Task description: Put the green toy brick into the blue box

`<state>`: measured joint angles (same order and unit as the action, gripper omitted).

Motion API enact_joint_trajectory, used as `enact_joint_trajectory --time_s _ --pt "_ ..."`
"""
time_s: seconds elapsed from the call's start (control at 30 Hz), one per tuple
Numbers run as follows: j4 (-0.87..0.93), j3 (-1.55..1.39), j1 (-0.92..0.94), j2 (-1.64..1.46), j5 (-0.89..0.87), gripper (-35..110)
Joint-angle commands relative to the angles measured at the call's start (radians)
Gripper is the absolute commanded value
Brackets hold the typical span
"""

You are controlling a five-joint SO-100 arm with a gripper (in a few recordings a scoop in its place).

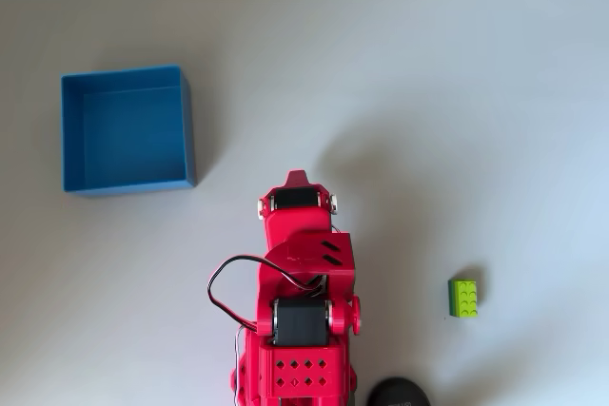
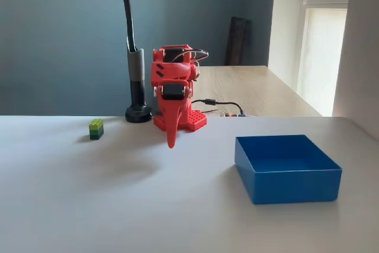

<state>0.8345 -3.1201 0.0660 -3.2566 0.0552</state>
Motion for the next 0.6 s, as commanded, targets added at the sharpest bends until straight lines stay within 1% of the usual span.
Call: enact_joint_trajectory --time_s 0.0,0.57 --pt "0.006 -0.014 -0.02 -0.009 0.06 0" --pt "0.006 -0.012 -0.023 -0.008 0.057 0"
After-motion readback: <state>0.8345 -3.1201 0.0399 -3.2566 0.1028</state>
